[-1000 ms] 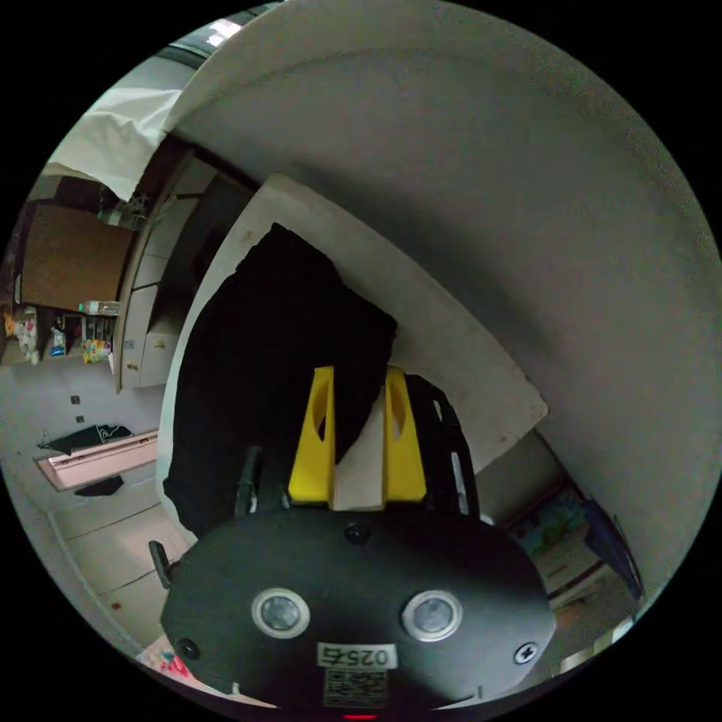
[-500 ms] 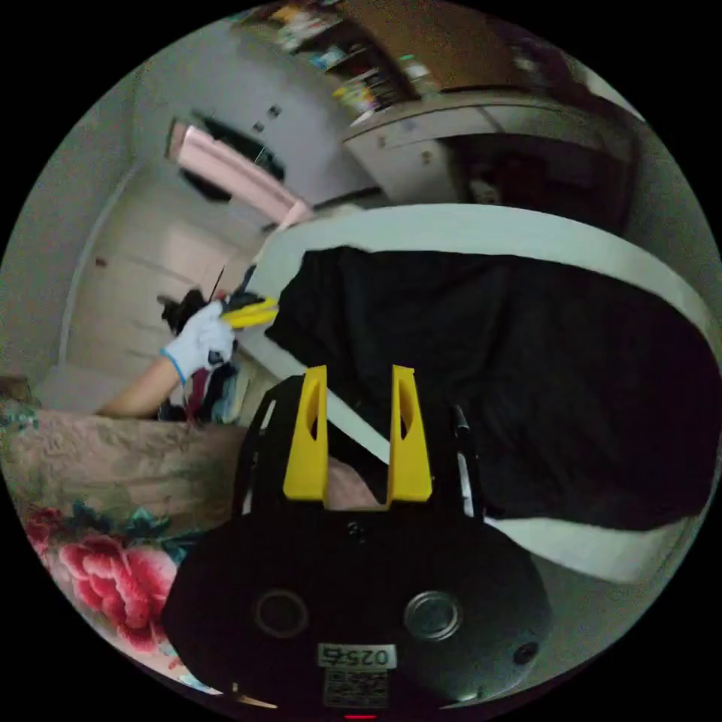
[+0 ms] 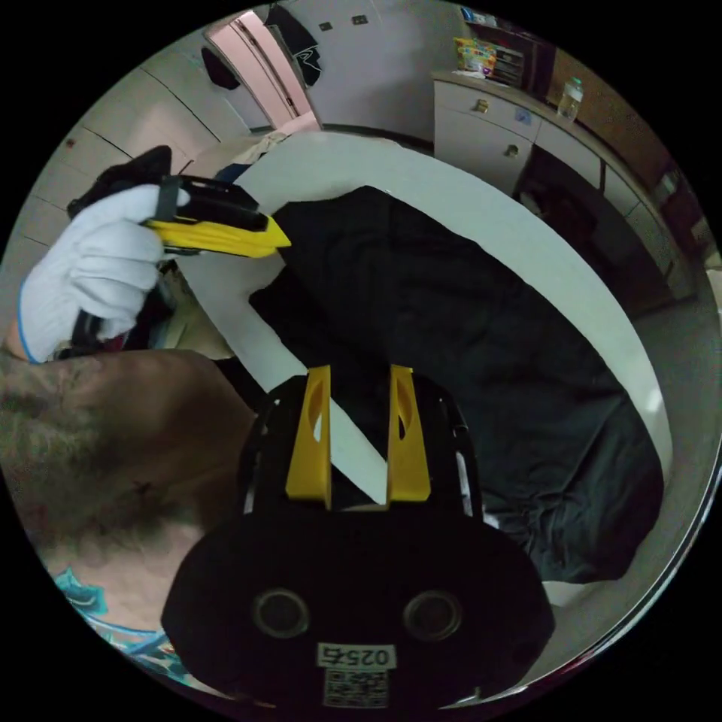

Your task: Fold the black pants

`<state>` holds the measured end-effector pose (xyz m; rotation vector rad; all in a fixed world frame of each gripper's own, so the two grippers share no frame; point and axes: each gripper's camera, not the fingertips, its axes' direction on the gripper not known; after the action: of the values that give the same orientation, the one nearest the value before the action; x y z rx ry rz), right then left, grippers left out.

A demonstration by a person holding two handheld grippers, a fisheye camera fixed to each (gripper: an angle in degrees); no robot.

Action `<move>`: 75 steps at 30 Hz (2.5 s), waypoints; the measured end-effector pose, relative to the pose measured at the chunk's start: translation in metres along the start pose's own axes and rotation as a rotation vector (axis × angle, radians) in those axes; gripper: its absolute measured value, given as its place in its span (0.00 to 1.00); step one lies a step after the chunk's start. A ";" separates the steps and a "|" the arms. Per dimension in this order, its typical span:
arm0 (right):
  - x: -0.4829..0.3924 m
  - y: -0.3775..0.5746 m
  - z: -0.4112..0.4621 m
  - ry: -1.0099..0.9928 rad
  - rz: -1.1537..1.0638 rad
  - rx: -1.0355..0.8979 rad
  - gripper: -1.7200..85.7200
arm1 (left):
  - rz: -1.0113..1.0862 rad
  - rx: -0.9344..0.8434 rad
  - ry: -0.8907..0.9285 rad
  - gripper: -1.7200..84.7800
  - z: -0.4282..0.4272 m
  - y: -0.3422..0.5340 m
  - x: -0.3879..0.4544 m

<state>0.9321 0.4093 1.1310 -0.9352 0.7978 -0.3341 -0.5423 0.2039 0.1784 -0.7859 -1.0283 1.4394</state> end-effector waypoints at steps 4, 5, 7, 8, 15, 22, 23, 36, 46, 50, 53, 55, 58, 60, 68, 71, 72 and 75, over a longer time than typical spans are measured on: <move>-0.011 -0.006 0.025 0.136 -0.036 -0.038 0.13 | 0.044 -0.019 -0.012 0.01 -0.011 0.001 0.011; -0.014 -0.007 0.033 0.210 -0.046 -0.052 0.11 | 0.045 -0.023 -0.040 0.01 -0.010 0.000 0.011; -0.018 -0.008 0.046 0.298 -0.074 -0.078 0.06 | 0.031 -0.033 -0.050 0.01 -0.009 -0.004 0.004; -0.018 -0.009 0.055 0.338 -0.082 -0.108 0.03 | 0.018 -0.045 -0.053 0.01 -0.008 -0.008 -0.001; -0.023 -0.014 0.027 0.254 -0.206 -0.161 0.01 | 0.011 -0.071 -0.020 0.01 -0.016 -0.006 -0.009; -0.024 -0.017 -0.018 0.314 -0.256 -0.059 0.01 | 0.193 0.004 -0.015 0.01 -0.034 0.025 0.025; -0.023 -0.016 -0.020 0.330 -0.253 -0.043 0.01 | 0.233 0.028 -0.027 0.01 -0.036 0.029 0.034; 0.028 -0.038 0.054 -0.121 -0.278 -0.380 0.03 | 0.089 -0.197 -0.209 0.02 0.038 0.000 -0.051; 0.075 -0.048 -0.034 -0.247 -0.054 -0.127 0.11 | 0.252 0.004 -0.262 0.11 0.040 -0.045 -0.020; 0.104 -0.054 -0.045 -0.271 0.128 -0.071 0.11 | 0.274 -0.058 -0.421 0.03 0.086 -0.082 -0.005; 0.114 -0.049 -0.049 -0.382 0.253 -0.019 0.10 | 0.406 -0.047 -0.534 0.01 0.105 -0.092 0.008; 0.116 -0.045 -0.053 -0.420 0.320 0.026 0.10 | 0.442 0.016 -0.572 0.01 0.103 -0.102 0.014; 0.112 -0.048 -0.068 -0.396 0.387 0.080 0.10 | 0.443 0.176 -0.498 0.01 0.074 -0.121 0.022; 0.110 -0.055 -0.079 -0.346 0.410 0.100 0.09 | 0.437 0.219 -0.470 0.01 0.063 -0.138 0.019; 0.133 -0.045 -0.111 -0.291 0.593 0.113 0.09 | 0.340 0.261 -0.298 0.03 0.038 -0.194 -0.056; 0.144 -0.005 -0.129 -0.182 0.701 0.081 0.09 | 0.449 0.231 -0.138 0.03 0.043 -0.160 -0.062; 0.146 0.004 -0.132 -0.166 0.720 0.072 0.09 | 0.482 0.183 -0.124 0.03 0.053 -0.154 -0.061; 0.153 0.043 -0.146 -0.073 0.805 0.028 0.08 | 0.696 -0.091 -0.096 0.02 0.135 -0.118 -0.042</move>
<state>0.9247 0.2600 0.9750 -0.5323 1.0287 0.3873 -0.6112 0.1384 0.3359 -1.2266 -0.9359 2.0407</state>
